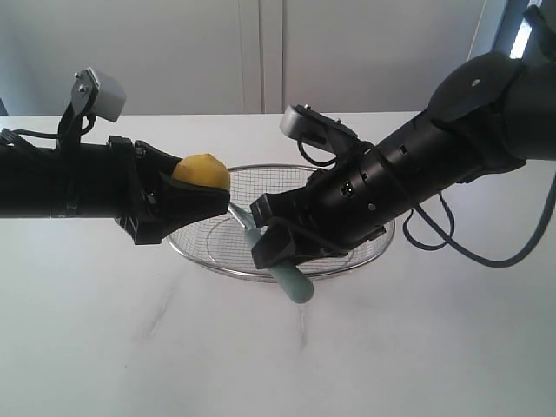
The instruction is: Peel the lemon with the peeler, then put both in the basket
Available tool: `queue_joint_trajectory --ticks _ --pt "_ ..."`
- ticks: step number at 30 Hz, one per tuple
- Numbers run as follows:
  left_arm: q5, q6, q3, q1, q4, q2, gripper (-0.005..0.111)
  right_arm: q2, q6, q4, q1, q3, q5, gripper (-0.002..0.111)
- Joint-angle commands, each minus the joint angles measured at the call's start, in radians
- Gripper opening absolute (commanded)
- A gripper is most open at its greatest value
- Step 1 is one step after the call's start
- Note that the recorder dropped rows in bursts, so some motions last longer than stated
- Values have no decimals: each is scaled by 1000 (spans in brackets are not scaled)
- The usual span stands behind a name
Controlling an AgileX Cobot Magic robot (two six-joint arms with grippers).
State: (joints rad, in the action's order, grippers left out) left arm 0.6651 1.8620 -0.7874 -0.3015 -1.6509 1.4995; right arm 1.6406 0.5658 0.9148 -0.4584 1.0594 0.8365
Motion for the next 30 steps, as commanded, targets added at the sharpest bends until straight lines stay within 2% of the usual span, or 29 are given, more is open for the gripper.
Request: queue_joint_trajectory --ticks 1,21,27,30 --pt "35 -3 -5 -2 -23 -4 0 -35 19 15 -3 3 10 0" --pt "44 -3 -5 -2 -23 -4 0 -225 37 -46 1 3 -43 0" --pt "44 -3 -5 -2 -23 -4 0 -402 -22 -280 1 3 -111 0" --pt "64 -3 -5 -2 -23 -4 0 -450 -182 -490 1 1 -163 0"
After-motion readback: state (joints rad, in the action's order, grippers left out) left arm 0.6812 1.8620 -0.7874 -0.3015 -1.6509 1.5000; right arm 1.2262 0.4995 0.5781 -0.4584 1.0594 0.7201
